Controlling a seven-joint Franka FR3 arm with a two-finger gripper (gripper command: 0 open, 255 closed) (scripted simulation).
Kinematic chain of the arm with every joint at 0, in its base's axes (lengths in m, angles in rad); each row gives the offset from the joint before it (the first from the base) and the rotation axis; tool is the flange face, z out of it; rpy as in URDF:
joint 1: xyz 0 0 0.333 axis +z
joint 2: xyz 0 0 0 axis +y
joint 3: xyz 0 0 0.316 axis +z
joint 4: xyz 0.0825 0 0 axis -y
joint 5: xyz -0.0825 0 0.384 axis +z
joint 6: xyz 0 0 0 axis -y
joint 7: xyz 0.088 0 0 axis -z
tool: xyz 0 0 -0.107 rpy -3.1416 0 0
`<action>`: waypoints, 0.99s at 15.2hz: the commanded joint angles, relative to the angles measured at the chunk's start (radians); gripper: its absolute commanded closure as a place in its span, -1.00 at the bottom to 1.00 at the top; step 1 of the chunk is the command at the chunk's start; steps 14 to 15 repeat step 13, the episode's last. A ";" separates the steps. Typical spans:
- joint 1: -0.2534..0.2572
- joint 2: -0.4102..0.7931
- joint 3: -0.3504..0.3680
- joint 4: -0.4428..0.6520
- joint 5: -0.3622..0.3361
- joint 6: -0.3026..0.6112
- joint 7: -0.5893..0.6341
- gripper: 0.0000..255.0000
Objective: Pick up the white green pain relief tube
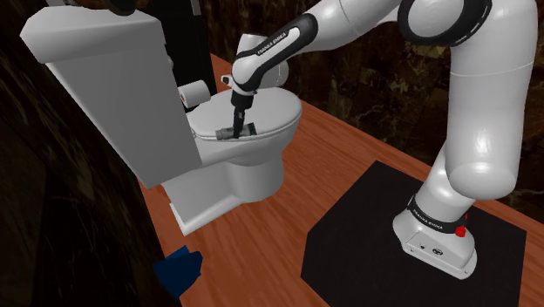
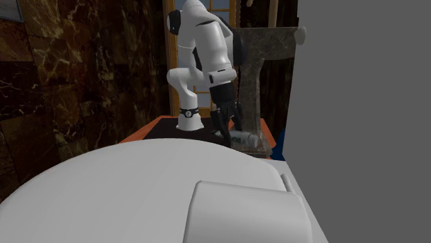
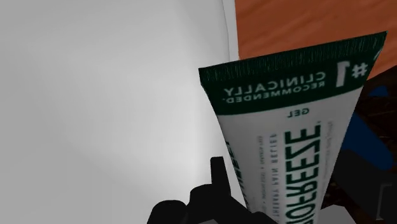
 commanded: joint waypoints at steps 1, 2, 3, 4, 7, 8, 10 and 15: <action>0.000 -0.017 -0.002 0.004 -0.004 -0.021 0.006 1.00; 0.000 -0.024 -0.003 0.009 -0.006 -0.032 0.009 1.00; 0.000 -0.031 -0.003 0.013 -0.008 -0.043 0.013 1.00; 0.000 -0.037 -0.004 0.018 -0.010 -0.054 0.016 1.00; 0.001 -0.055 -0.006 0.034 -0.016 -0.087 0.025 1.00; 0.001 -0.061 -0.007 0.039 -0.018 -0.099 0.028 1.00; 0.001 -0.072 -0.008 0.051 -0.022 -0.121 0.035 1.00; 0.001 -0.078 -0.009 0.059 -0.024 -0.134 0.038 1.00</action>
